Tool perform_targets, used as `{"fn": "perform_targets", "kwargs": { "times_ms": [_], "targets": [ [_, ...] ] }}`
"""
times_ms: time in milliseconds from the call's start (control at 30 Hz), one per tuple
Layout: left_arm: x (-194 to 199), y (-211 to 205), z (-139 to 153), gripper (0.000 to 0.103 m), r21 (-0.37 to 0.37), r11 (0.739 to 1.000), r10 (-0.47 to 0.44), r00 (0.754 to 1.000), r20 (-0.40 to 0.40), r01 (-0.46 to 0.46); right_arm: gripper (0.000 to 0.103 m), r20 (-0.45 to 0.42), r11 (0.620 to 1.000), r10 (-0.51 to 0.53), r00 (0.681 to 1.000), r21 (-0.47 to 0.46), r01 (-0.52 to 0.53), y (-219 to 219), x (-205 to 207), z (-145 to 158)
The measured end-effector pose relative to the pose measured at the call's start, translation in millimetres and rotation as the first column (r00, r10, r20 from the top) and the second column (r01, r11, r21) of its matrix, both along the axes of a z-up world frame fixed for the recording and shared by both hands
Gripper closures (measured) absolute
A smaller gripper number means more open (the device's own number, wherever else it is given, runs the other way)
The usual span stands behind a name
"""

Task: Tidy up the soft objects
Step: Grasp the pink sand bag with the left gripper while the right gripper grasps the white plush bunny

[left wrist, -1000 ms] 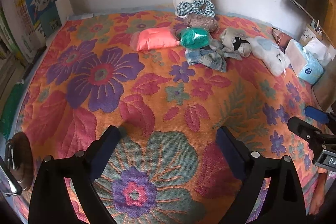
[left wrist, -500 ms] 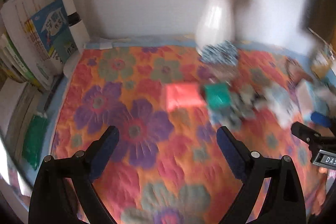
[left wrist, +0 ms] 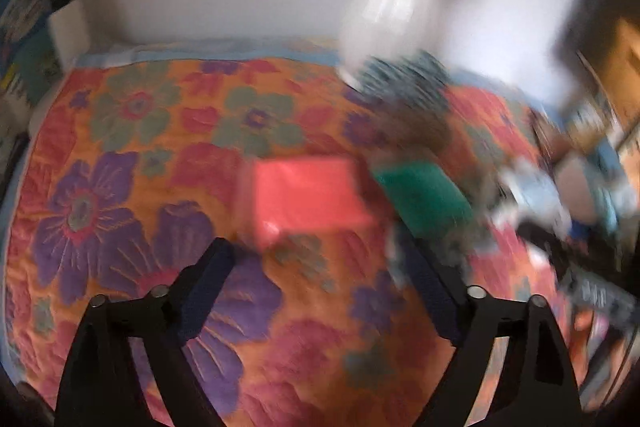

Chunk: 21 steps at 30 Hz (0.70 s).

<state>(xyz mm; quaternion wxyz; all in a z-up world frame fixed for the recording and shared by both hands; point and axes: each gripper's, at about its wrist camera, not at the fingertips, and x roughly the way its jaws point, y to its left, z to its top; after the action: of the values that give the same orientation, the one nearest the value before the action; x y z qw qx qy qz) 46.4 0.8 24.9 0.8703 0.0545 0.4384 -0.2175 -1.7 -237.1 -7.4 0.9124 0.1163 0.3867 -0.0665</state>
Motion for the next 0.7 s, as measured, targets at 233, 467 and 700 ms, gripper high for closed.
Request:
{"fn": "perform_targets", "kwargs": {
  "times_ms": [233,467,700],
  "targets": [
    [-51,-18,21,0.022,0.136,0.972,-0.204,0.975,0.091,0.19,0.043,0.02,0.999,0.018,1.0,0.04,-0.019,-4,-4,1],
    [12,-25,10,0.022,0.451,0.892,-0.093,0.983,0.159,0.012,0.043,0.013,0.999,0.017,1.0,0.041,-0.017,-3,-3,0],
    [31,-44,3,0.022,0.401,0.913,-0.162,0.971,0.177,0.08,0.041,0.018,0.998,0.027,0.999,0.063,-0.028,-6,-2,0]
  ]
}}
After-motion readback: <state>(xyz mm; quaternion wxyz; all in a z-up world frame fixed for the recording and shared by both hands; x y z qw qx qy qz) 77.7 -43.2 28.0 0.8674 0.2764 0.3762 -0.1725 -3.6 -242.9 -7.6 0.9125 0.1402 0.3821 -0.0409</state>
